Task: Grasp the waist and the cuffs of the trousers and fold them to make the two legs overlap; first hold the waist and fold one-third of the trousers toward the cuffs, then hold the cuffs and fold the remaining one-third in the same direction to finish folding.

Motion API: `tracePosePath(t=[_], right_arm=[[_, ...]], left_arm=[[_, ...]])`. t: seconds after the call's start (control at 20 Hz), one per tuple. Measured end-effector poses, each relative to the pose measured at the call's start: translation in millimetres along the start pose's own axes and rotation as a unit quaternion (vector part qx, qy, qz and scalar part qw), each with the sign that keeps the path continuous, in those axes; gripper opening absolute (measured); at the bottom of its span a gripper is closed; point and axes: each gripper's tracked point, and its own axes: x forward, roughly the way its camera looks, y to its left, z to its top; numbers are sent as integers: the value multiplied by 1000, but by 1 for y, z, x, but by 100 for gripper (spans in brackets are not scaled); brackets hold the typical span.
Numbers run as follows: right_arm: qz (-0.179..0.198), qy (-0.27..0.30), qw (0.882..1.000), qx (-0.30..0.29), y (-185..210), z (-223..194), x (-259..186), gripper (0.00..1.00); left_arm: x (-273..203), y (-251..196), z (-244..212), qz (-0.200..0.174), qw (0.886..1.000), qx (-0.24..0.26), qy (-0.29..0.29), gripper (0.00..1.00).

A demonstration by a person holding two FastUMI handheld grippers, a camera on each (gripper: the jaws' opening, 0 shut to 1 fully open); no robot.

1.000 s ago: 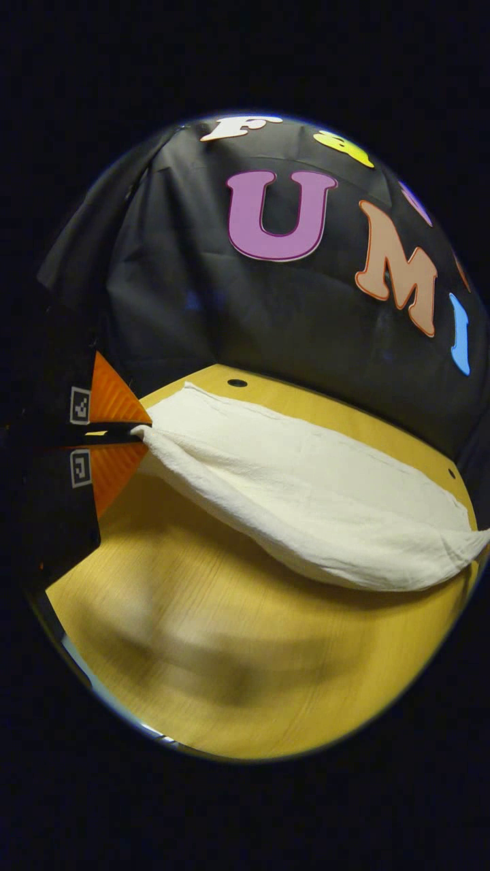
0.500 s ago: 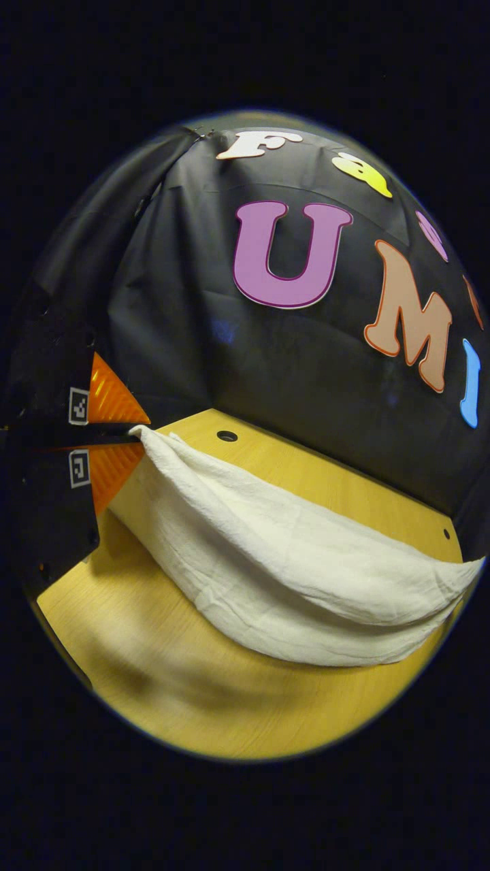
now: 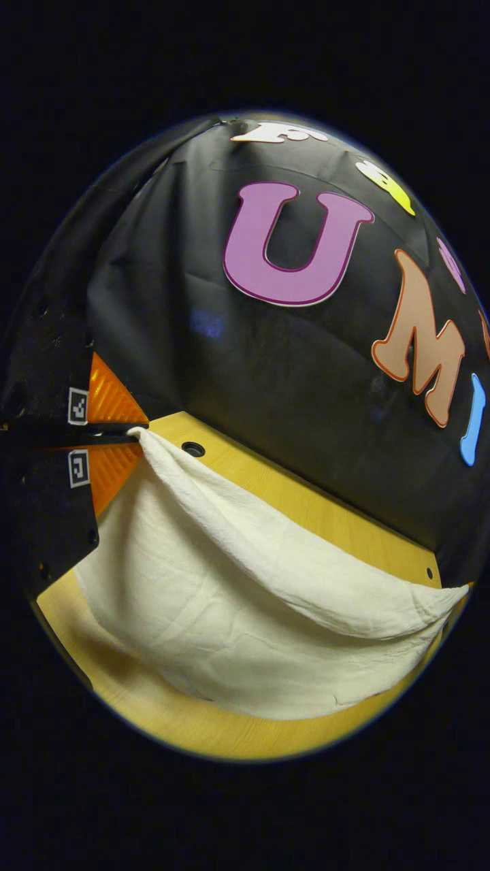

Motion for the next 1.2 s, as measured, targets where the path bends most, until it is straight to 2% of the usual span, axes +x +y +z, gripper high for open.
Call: tracePosePath(t=[0.2,0.4,0.5,0.6,0.75,0.8,0.85,1.0,1.2], right_arm=[[2,31,999,7,22,-6,36,11],[22,66,998,12,53,-20,65,15],[26,74,997,8,62,-22,74,11],[18,81,996,19,66,-23,80,17],[-1,78,994,72,59,-11,69,98],[-4,75,994,82,57,-6,62,98],[-5,72,993,93,57,-4,57,100],[-10,69,989,131,47,-1,30,98],[2,68,974,216,36,-12,11,98]], left_arm=[[42,-10,5,-8,1000,-1,-16,0],[74,-34,-6,-29,999,-22,-10,0],[84,-40,-10,-30,999,-32,-9,0],[90,-40,-10,-25,998,-46,-18,0],[83,-35,2,-17,995,-85,-43,71],[80,-32,3,-12,994,-93,-48,95],[76,-29,5,-8,993,-105,-56,94],[54,-24,15,-5,983,-168,-69,95],[19,-17,23,9,962,-262,-71,95]])
